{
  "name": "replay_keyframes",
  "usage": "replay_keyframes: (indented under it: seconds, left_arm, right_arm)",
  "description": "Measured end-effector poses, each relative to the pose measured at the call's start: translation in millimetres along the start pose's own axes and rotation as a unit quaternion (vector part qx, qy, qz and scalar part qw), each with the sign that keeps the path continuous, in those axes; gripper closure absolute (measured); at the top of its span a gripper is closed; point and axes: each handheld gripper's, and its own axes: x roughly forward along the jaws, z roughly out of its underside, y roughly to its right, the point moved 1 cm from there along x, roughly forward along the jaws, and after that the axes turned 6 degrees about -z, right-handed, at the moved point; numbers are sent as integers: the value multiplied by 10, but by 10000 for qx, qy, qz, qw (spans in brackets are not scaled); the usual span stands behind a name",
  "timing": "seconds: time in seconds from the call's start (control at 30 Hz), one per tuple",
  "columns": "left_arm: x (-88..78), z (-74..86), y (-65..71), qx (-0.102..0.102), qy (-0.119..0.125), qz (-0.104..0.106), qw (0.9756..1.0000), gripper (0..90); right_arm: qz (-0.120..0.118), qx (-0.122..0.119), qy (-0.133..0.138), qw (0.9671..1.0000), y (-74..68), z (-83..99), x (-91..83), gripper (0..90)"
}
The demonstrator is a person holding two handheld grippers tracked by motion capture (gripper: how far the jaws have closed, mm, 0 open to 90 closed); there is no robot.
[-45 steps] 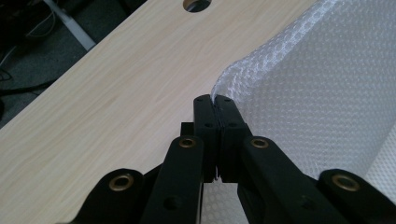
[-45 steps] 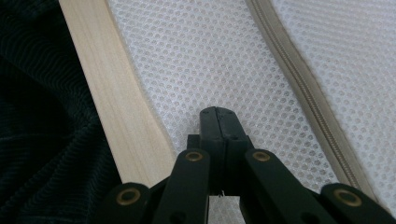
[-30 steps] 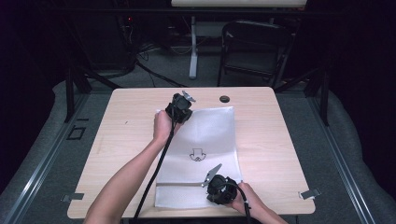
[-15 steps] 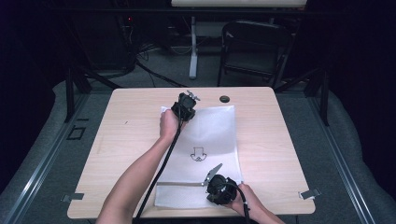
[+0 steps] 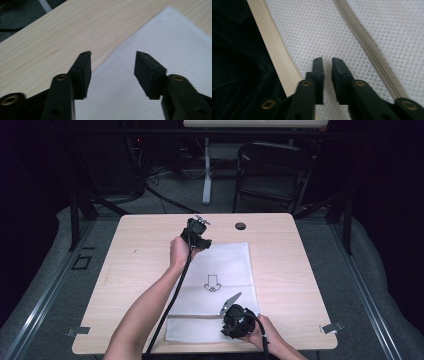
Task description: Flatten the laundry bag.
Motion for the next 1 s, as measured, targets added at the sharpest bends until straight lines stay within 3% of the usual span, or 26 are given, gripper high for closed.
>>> replay_keyframes:
  seconds: [0.03, 0.07, 0.2, 0.37, 0.6, 1.0]
  left_arm:
    - [-40, 10, 3, -3, 42, 65, 10000, 404]
    - [-75, 20, 7, 24, 70, 96, 9999, 367]
    - [-220, 79, 49, 119, 172, 274, 9994, 246]
    - [-415, 225, 125, 235, 283, 479, 9982, 161]
    - [-636, 494, 240, 389, 283, 794, 9957, 118]
    - [-823, 868, 392, 394, 306, 1227, 9912, 76]
  right_arm:
    - [-38, 81, 191, 9998, 5, 1, -24, 727]
    - [43, -26, 90, 9999, 35, -15, -108, 670]
    - [146, 121, 372, 9991, 117, 14, -247, 445]
    - [285, 246, 487, 9981, 217, 68, -399, 220]
    - [410, 368, 640, 9964, 322, 88, -546, 120]
    - [561, 701, 543, 9945, 493, 197, -680, 18]
